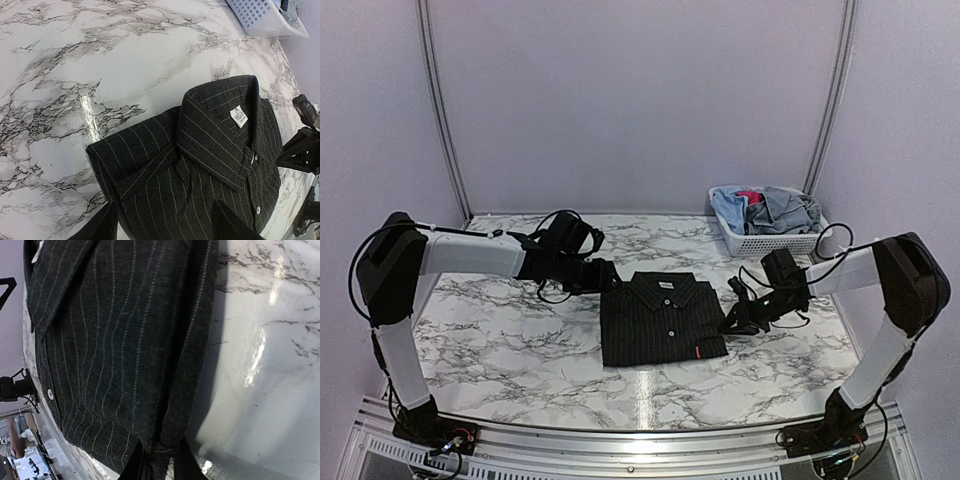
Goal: Fold and stack the mixed laundry pile
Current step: Smooth out the square-folded shirt at the center of the board.
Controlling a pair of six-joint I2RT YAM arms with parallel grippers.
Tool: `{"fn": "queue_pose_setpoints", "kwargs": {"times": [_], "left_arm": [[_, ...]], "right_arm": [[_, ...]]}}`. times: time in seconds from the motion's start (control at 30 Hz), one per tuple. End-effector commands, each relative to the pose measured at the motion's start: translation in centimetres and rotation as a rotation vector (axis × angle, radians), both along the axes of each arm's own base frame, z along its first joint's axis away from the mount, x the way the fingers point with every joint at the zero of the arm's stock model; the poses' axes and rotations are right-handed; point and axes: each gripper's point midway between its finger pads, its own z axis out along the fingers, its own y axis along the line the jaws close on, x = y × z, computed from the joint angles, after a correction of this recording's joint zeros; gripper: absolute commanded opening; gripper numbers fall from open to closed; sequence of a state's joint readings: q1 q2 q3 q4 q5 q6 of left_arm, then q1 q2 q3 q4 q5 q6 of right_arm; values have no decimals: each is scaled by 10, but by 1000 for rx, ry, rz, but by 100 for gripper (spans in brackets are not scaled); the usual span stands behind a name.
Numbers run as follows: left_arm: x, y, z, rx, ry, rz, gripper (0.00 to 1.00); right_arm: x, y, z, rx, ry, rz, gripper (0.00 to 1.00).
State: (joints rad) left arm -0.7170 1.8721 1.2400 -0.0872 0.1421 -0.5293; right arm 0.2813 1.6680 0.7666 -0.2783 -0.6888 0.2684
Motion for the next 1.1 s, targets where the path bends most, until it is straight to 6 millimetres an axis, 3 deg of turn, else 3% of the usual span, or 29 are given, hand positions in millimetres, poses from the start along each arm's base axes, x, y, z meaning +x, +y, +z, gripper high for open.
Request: {"fn": "queue_pose_setpoints", "kwargs": {"times": [0.0, 0.07, 0.17, 0.27, 0.4, 0.7, 0.9, 1.07], "left_arm": [[2, 1, 0, 12, 8, -16, 65], [1, 3, 1, 17, 9, -24, 63], [-1, 3, 1, 16, 11, -46, 60], [-3, 1, -2, 17, 13, -83, 55], [-2, -7, -3, 16, 15, -131, 49], [15, -8, -26, 80, 35, -138, 43], [18, -8, -39, 94, 61, -148, 43], [14, -7, -44, 99, 74, -170, 42]], "right_arm": [[6, 1, -4, -36, -13, 36, 11], [0, -2, -2, -60, -11, 51, 11], [1, -6, 20, -64, -58, 59, 18], [16, -9, 55, -42, -146, 34, 31], [40, -6, 80, 2, -215, 17, 34], [87, 7, 62, 21, -194, 16, 32], [97, 8, 35, -16, -158, 33, 32], [103, 11, 33, -11, -163, 47, 26]]}}
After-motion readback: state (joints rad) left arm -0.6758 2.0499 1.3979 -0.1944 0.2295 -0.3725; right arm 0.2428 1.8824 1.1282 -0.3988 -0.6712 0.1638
